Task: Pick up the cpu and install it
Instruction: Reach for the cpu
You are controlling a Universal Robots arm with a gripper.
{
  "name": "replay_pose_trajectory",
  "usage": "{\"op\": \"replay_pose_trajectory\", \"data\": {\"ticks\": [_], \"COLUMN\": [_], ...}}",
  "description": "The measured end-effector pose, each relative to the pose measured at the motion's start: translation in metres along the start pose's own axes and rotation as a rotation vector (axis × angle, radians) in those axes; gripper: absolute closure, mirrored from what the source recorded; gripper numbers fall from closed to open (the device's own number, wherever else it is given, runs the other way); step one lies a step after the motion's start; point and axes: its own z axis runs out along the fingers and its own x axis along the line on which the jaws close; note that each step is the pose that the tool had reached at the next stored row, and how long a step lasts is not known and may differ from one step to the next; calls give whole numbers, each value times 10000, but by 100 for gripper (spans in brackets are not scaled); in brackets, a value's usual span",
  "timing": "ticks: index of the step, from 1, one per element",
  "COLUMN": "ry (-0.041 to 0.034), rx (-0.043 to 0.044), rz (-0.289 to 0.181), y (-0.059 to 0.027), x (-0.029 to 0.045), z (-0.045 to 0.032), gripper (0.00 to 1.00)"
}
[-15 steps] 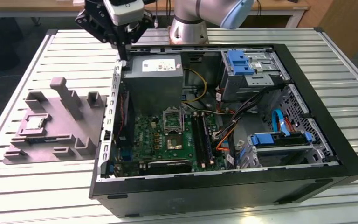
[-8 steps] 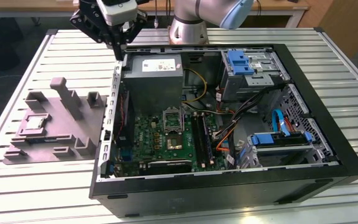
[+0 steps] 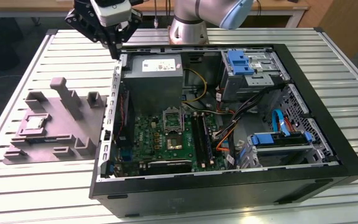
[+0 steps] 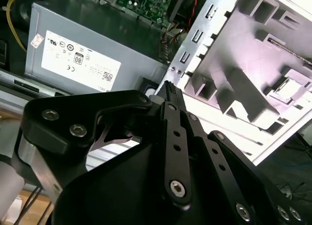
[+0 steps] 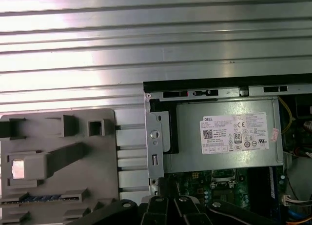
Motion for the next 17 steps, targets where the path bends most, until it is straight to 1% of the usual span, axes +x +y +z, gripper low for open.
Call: {"op": "replay_pose_trajectory", "data": {"ticks": [2,3,4,7,8,11,12,13,14,15,16,17], "ry": [24,62,145,435,448,441,417,377,333,265,178,65], "rx": [0,3,4,-18,-16,-16,-8,3,18,48,93,155], "rz": [2,5,7,29,29,15,8,1,-7,-14,-21,-29], "y": [-1,-2,-2,-4,-4,-6,-7,-8,-8,-9,-9,-10], "x": [24,33,38,58,59,82,94,104,112,120,127,136], "z": [1,1,1,1,1,1,0,0,0,0,-1,-1], "gripper": [89,89,89,89,89,89,89,89,89,89,89,89]}}
